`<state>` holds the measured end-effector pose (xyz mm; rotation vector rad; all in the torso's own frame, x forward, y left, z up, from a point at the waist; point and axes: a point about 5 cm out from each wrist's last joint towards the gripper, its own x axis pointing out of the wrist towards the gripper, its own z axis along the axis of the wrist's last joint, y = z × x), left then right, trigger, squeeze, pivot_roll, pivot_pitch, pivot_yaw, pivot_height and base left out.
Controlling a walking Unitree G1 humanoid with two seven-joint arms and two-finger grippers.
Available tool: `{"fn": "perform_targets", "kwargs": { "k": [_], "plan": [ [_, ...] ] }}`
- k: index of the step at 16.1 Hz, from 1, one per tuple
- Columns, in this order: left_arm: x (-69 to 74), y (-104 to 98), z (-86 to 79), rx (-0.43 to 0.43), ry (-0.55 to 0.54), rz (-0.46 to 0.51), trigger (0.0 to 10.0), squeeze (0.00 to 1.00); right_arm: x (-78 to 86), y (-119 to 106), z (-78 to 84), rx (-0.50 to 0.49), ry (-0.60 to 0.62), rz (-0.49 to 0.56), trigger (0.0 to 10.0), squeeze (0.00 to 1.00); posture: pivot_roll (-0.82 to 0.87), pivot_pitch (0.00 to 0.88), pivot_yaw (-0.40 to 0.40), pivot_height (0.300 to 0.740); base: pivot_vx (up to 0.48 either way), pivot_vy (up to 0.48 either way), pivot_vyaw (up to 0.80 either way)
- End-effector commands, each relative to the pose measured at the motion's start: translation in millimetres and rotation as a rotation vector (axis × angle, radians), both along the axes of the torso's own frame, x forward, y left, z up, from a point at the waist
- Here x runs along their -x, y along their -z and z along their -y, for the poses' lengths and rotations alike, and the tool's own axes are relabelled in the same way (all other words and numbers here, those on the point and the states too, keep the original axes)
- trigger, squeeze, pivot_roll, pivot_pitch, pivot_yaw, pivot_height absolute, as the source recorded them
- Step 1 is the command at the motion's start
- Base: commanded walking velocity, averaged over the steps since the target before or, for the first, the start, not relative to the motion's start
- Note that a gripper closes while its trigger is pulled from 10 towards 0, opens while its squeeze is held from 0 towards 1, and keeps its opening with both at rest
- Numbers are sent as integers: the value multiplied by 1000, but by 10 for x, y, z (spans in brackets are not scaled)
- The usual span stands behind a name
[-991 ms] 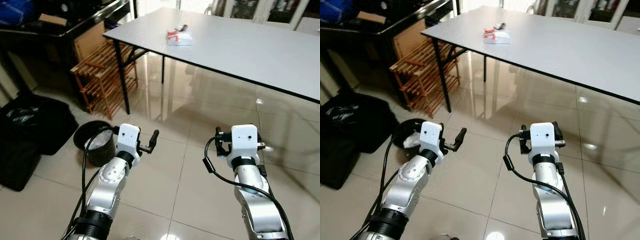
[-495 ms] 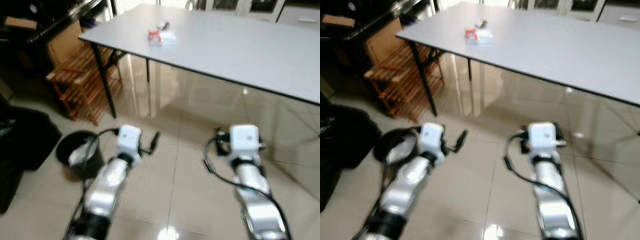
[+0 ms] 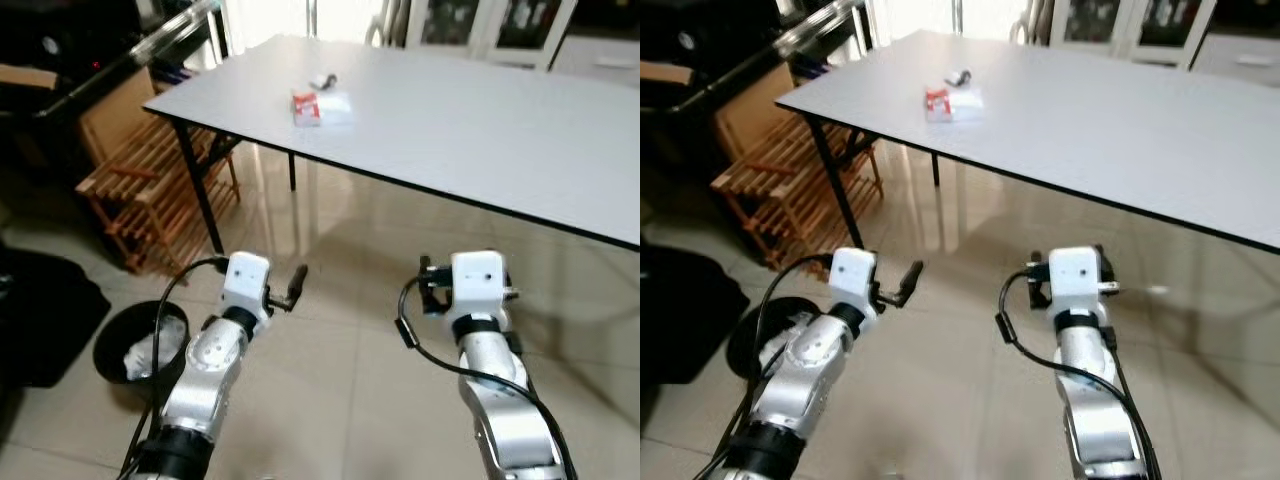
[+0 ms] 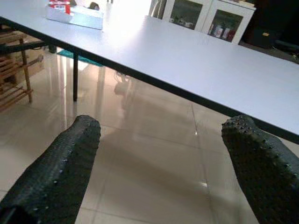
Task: Picking trash to rubbish bin
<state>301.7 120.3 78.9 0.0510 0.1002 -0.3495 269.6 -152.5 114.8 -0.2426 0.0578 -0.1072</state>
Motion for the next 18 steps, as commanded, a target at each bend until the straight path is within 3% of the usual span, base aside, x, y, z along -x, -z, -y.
{"fn": "perform_targets", "kwargs": {
  "k": [1, 9, 18],
  "plan": [
    [-15, -52, 108, 6, 32, 19, 10000, 0, 8, -12, 103, 19, 36, 11, 10000, 725, -52, 63, 38, 740, 480, 0, 0],
    [-97, -278, 78, 14, -7, 119, 10000, 0, -65, -202, 128, 32, 28, 98, 10000, 725, -52, 64, 34, 740, 480, 0, 0],
    [-107, -296, 69, 0, -8, 128, 10000, 0, -97, -263, 126, 23, 34, 128, 10000, 710, -45, 60, 39, 740, 480, 0, 0]
  ]
}}
